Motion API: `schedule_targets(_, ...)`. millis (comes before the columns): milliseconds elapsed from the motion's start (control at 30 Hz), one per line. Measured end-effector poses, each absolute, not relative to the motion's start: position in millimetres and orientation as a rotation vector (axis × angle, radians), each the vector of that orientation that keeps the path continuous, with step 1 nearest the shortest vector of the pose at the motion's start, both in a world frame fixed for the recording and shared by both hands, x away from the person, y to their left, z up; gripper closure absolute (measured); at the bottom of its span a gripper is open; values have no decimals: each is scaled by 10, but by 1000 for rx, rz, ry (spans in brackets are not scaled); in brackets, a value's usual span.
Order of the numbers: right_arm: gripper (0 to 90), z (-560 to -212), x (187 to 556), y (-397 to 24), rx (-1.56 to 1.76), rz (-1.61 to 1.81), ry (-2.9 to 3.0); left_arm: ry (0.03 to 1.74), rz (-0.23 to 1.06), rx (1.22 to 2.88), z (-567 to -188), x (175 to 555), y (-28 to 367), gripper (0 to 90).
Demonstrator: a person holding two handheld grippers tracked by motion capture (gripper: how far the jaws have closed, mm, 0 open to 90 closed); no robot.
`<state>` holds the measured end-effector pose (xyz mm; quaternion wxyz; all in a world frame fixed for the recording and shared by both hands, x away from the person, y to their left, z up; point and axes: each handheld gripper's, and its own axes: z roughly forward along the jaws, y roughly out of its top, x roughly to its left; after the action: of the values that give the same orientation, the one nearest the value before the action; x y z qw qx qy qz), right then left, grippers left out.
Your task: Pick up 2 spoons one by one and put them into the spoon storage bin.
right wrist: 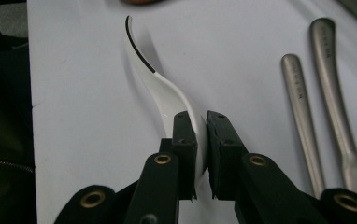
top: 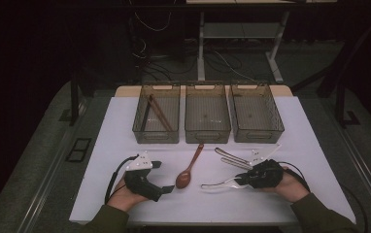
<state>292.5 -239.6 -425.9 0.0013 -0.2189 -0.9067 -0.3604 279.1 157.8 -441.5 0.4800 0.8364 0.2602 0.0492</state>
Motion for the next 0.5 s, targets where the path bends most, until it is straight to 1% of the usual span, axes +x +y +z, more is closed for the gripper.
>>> schedule_targets(500, 820, -4114, 2996, -2443, -751, -1233, -2871, 631, 120, 2046, -4416, 2793, 1575, 0)
